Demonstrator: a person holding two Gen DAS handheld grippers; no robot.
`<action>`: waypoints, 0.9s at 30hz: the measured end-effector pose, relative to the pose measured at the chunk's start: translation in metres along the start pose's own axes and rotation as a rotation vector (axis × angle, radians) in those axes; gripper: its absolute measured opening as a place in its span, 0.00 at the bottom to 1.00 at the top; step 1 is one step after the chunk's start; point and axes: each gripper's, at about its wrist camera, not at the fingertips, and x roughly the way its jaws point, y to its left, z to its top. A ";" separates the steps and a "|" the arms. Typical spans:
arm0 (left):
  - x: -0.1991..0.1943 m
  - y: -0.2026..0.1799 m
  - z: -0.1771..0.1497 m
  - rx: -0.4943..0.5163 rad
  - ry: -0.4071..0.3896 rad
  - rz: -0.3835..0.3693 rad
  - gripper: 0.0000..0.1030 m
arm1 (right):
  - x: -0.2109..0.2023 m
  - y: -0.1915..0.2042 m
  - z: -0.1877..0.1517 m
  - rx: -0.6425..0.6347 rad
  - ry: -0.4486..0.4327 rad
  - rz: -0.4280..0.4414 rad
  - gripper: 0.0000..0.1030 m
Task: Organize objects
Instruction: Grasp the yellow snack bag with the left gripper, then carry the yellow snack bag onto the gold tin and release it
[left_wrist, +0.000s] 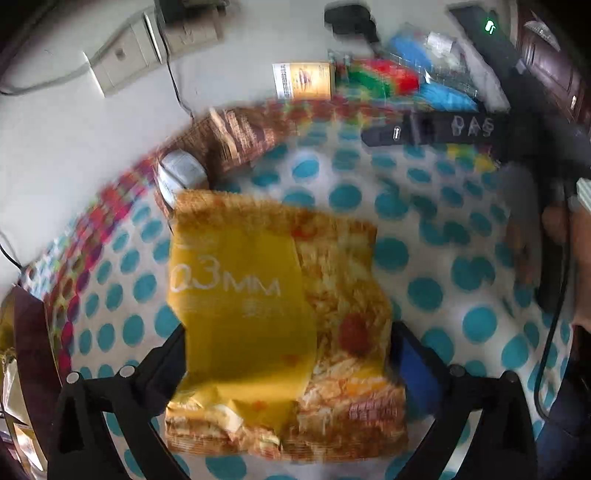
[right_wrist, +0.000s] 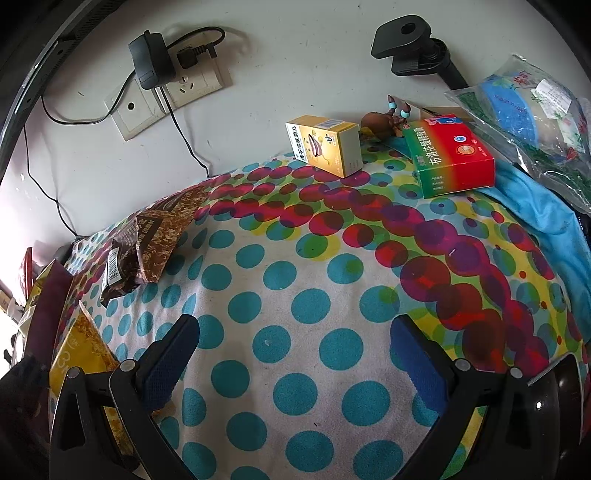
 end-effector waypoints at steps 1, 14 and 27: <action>-0.001 0.002 0.000 -0.016 -0.014 0.016 1.00 | 0.000 0.000 0.001 -0.001 0.000 0.002 1.00; -0.021 -0.006 -0.042 -0.267 -0.146 0.207 0.86 | 0.001 -0.001 0.001 -0.001 0.004 0.001 1.00; -0.056 0.006 -0.048 -0.435 -0.224 0.322 0.79 | 0.003 -0.001 0.000 -0.003 0.009 -0.002 1.00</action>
